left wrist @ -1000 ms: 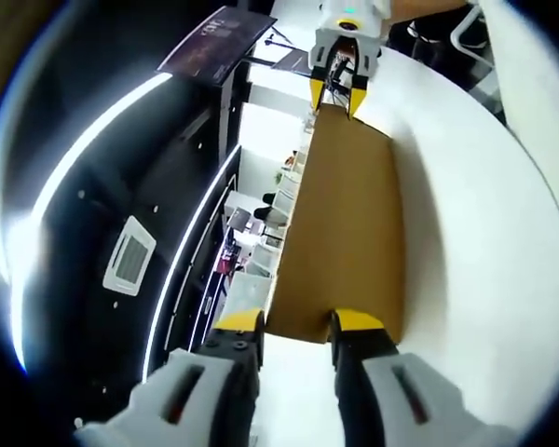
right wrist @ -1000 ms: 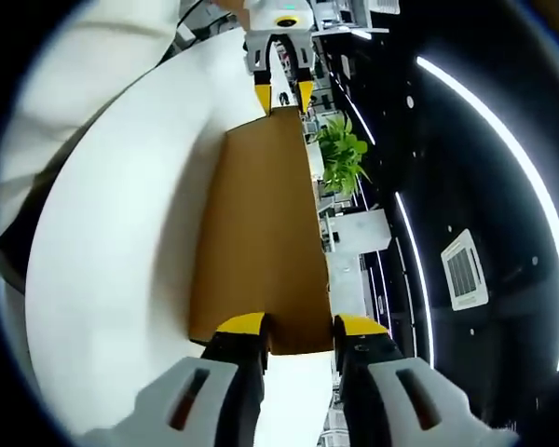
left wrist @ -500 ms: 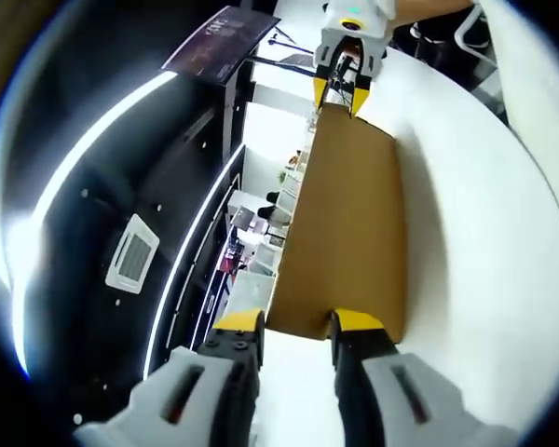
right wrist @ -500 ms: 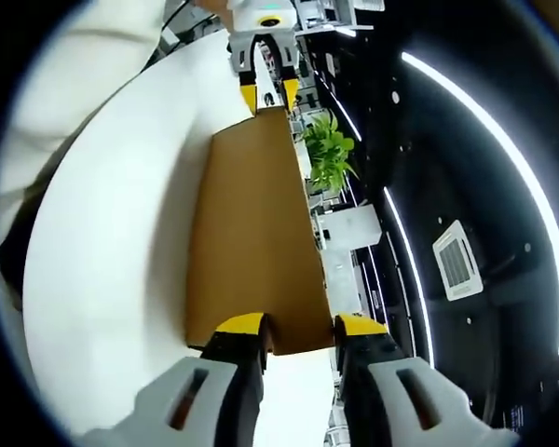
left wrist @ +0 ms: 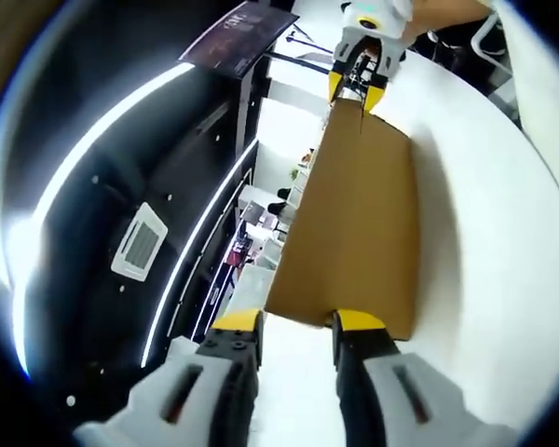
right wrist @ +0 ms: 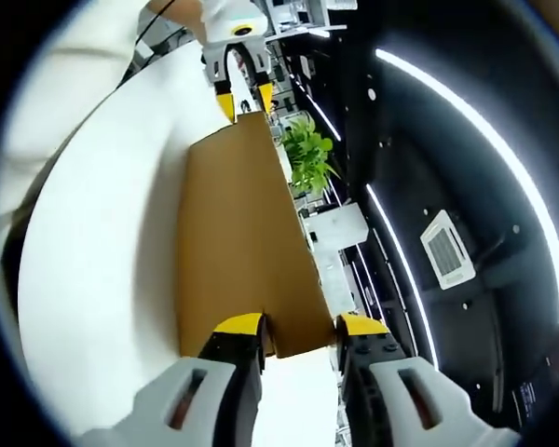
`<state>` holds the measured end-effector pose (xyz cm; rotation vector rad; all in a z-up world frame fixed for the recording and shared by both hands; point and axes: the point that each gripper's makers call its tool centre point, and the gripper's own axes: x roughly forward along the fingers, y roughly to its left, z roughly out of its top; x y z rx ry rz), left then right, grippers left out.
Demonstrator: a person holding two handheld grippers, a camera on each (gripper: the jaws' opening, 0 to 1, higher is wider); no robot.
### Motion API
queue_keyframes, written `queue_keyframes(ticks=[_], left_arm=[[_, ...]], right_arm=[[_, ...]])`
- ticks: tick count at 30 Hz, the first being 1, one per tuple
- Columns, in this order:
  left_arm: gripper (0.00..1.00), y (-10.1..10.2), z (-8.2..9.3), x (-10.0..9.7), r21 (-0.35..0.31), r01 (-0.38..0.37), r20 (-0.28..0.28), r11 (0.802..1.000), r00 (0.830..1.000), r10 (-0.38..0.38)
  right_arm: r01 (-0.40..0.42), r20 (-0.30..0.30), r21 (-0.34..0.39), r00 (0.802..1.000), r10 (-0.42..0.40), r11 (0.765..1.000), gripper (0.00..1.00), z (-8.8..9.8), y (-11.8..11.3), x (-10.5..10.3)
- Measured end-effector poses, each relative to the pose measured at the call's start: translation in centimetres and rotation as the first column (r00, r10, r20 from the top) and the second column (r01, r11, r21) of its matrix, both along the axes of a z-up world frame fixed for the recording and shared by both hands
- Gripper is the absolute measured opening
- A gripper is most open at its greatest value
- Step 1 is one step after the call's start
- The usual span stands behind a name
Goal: Operate the shoe box by opening the lid, removing the specified soft item, and placing it in the target area until the item is outside and the box remains undamaged.
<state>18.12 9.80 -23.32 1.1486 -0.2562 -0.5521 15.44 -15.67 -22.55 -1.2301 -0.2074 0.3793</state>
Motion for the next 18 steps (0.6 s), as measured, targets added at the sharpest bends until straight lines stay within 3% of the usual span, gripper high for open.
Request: queue_keyframes(ticks=[4,18], left_arm=[[0.30,0.17,0.19,0.04,-0.042,-0.001,-0.022,0.999,1.000,0.000],[0.30,0.53,0.89,0.04,-0.156,-0.002,-0.071,0.988,0.997,-0.009]], right_arm=[[-0.005,-0.001,0.068,1.000,0.005,0.998,0.32,0.42,-0.21,0.00],[-0.002,0.002,0.199,1.000,0.002,0.980,0.33,0.78,-0.76,0.04]])
